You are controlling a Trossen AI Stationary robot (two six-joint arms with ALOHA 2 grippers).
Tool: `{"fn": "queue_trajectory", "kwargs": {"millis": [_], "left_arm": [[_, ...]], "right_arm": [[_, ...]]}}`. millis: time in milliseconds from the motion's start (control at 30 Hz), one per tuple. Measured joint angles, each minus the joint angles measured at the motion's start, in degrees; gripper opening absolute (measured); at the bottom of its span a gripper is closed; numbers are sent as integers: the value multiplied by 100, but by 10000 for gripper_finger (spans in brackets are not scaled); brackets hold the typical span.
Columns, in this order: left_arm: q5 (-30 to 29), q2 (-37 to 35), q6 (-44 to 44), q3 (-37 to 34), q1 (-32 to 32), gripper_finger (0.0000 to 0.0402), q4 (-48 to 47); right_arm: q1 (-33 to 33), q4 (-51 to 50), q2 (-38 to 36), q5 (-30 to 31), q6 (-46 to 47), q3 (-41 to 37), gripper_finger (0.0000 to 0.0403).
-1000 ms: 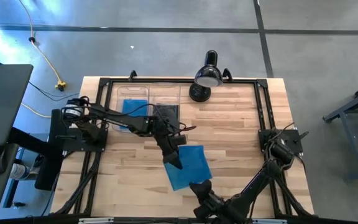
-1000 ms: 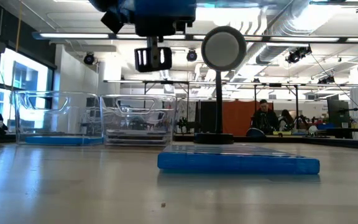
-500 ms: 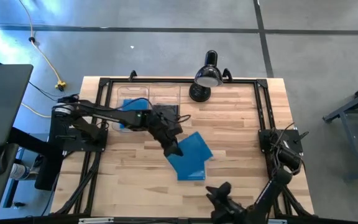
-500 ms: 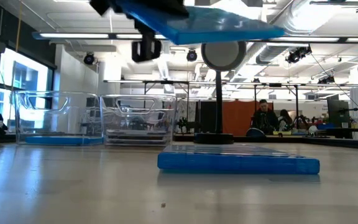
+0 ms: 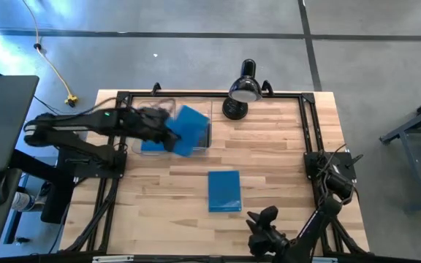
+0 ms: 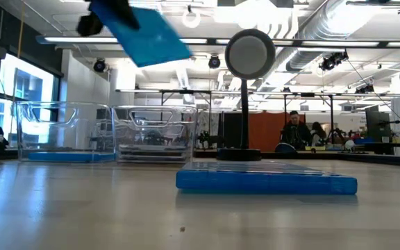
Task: Pick & place jewel cases by type
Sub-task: Put the top blue CD case into the left transparent bin
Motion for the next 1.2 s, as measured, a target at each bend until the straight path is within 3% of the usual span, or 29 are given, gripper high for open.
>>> {"fn": "queue_trajectory", "kwargs": {"millis": [200,467,700,933,1200], "left_arm": [[-263,-593,-356,0,966,12,-1323],[3,-505,-371,-19,2504,12,-2401],[1065,-484,-317,-1030,3469,12,-1649],[1737,-488,-1,-1931,4345,12,-757],[2412,-486,-10,-2700,4497,12,227]], "right_arm": [[-144,-73,0,-481,352,0,142],[-204,-101,0,-549,363,0,140],[-194,-106,-2,-596,485,0,139],[-194,-111,-2,-733,510,0,139],[-200,-110,-2,-719,510,0,139]]}}
